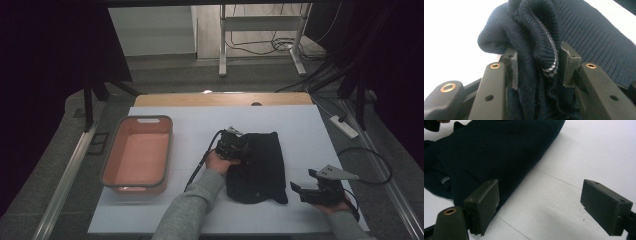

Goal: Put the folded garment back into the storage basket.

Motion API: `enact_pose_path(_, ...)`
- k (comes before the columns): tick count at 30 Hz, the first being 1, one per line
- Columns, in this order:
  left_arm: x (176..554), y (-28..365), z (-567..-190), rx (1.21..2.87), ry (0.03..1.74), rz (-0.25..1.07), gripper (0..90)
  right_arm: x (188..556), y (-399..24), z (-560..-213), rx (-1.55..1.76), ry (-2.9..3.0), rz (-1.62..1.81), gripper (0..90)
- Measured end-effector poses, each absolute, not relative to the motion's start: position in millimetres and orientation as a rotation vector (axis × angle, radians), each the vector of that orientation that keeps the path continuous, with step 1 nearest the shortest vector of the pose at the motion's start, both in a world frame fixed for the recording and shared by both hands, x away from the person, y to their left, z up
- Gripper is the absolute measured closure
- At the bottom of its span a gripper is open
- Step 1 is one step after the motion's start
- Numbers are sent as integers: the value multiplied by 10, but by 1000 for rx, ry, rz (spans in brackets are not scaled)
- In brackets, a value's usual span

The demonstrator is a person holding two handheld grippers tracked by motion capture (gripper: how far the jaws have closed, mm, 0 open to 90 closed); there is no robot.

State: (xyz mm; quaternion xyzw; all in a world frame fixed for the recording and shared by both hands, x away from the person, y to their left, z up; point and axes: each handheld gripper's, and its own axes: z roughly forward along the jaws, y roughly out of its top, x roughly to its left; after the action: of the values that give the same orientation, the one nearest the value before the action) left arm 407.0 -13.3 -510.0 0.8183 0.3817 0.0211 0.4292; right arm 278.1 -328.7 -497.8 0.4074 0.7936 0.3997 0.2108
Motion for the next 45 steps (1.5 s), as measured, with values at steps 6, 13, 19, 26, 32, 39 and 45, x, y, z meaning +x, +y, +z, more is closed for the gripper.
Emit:
enact_pose_path(6,3995,-90,-4955,2001,927,33,589,2776,-3289,-4967,1130,2196,1113,163)
enact_pose_path(13,3891,-56,-4787,1952,889,17,592,2768,-3298,-4950,1129,2176,1121,162)
enact_pose_path(19,3828,-38,-4700,1922,869,-6,594,2763,-3306,-4939,1130,2160,1128,162)
enact_pose_path(26,3771,-5,-4613,1895,844,-31,595,2766,-3310,-4941,1132,2155,1126,162)
enact_pose_path(32,3736,50,-4525,1849,843,-51,596,2765,-3313,-4938,1133,2148,1126,162)
enact_pose_path(39,3692,108,-4423,1837,829,-45,598,2770,-3321,-4941,1140,2145,1119,161)
enact_pose_path(45,3638,130,-4347,1828,814,-28,600,2770,-3318,-4943,1141,2145,1115,161)
